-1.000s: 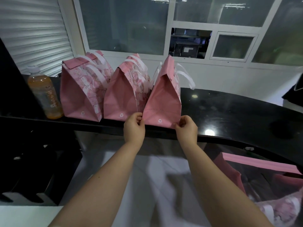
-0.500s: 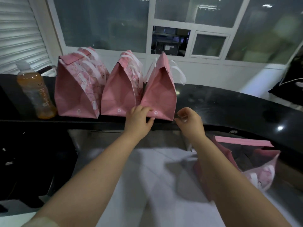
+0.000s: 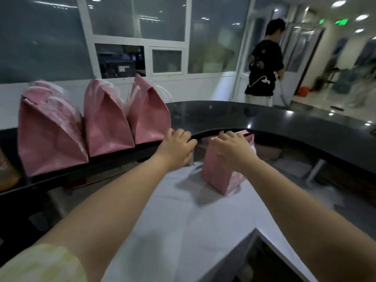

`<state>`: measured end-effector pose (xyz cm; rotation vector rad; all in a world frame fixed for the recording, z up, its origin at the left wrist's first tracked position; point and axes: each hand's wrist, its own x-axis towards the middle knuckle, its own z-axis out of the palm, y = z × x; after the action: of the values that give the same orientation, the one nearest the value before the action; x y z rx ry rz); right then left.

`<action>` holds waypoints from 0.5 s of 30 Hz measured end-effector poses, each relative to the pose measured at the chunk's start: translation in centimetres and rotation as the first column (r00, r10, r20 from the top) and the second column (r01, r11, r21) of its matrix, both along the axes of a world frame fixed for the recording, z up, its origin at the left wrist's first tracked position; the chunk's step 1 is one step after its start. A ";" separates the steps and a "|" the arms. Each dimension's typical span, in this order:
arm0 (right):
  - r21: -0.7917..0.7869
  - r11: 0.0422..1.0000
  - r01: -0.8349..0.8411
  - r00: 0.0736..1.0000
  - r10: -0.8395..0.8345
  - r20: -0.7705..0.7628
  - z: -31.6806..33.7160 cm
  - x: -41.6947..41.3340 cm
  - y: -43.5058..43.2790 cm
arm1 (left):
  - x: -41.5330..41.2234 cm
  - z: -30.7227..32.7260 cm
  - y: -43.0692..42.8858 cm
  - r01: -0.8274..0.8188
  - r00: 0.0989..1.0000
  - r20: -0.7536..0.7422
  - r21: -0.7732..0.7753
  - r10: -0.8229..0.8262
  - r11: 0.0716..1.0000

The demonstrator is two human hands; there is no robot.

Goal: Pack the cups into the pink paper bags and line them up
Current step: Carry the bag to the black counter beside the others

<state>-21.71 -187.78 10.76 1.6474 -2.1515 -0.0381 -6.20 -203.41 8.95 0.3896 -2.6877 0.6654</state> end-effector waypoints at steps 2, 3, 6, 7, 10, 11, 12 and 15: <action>-0.026 0.997 0.077 0.997 -0.077 -0.006 1.7 -0.7 4.6 | -1.4 1.6 2.8 0.070 0.998 0.007 -0.020 -0.070 0.997; -0.052 0.991 0.121 0.992 -0.122 -0.019 2.6 -1.0 7.0 | -2.1 2.6 4.4 0.101 0.995 -0.012 -0.019 -0.101 0.995; -0.112 0.963 0.247 0.967 -0.253 -0.044 5.0 -1.1 14.6 | -4.2 5.7 9.8 0.192 0.975 -0.112 -0.007 -0.192 0.981; -0.112 0.955 0.276 0.959 -0.281 -0.035 5.6 -0.9 17.2 | -4.9 6.5 11.8 0.232 0.962 -0.148 -0.011 -0.231 0.973; -0.090 0.931 0.352 0.933 -0.357 -0.040 6.8 0.3 25.2 | -6.5 8.1 18.6 0.349 0.920 -0.170 -0.055 -0.354 0.935; -0.091 0.922 0.377 0.923 -0.382 -0.047 7.0 0.9 28.1 | -6.9 8.2 21.2 0.390 0.905 -0.153 -0.077 -0.397 0.918; -0.098 0.910 0.402 0.912 -0.408 -0.046 7.1 1.5 31.1 | -7.3 8.2 23.9 0.428 0.889 -0.131 -0.098 -0.438 0.898; -0.128 0.847 0.516 0.856 -0.515 0.041 6.9 4.1 41.4 | -8.2 7.5 33.2 0.553 0.823 -0.085 -0.108 -0.562 0.826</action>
<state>-17.66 -146.43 17.65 0.9529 -2.4790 -0.0466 -14.38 -170.22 16.43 -0.3710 -2.4642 0.5405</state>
